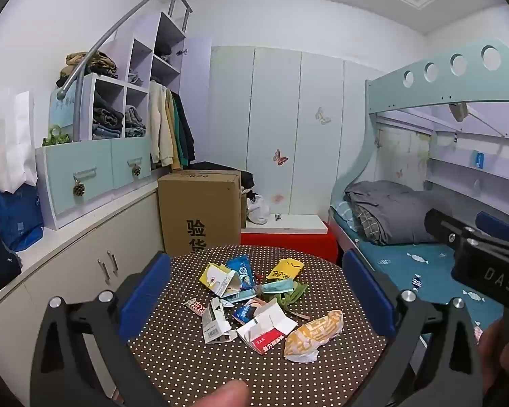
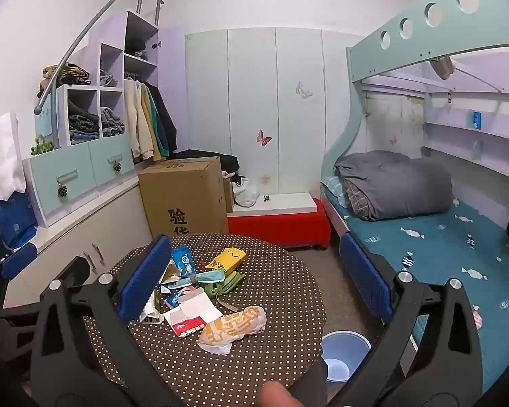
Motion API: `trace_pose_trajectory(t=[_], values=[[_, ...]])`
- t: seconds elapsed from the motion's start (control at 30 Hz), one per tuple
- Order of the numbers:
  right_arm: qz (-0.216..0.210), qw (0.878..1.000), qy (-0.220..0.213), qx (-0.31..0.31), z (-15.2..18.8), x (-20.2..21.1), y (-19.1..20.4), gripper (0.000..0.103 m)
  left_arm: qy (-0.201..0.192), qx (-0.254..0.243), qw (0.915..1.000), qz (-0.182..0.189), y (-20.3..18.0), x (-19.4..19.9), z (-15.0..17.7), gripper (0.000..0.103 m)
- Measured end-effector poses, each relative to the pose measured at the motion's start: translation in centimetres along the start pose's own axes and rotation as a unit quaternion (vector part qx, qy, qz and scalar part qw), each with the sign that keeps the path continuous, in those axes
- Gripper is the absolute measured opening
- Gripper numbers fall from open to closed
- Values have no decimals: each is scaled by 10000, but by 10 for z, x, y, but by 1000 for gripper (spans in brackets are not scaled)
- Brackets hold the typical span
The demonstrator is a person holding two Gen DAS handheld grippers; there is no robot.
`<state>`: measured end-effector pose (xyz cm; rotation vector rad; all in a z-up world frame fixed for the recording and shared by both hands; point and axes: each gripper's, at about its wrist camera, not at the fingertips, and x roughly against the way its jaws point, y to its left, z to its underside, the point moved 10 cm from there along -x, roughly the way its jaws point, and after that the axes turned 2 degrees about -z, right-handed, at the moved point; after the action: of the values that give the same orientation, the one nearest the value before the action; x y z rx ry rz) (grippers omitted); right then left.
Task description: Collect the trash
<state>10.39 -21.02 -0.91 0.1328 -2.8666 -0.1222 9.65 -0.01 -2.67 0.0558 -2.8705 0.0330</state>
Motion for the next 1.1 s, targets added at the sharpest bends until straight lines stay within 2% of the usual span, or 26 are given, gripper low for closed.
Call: trace_pose_trajectory(t=[0.3,0.37,1.1], values=[[25,10000,-11,-6,-1,1,3,97,24,25,10000,13,8,-6,2,99],[6,10000,-8,-20,-1,3,-1,97,-16,-83,10000,3,-6,-1,-3,99],[13,10000,30,-24,2,-2,-1,97,43,-39,9999,146,-7,-4,2,99]])
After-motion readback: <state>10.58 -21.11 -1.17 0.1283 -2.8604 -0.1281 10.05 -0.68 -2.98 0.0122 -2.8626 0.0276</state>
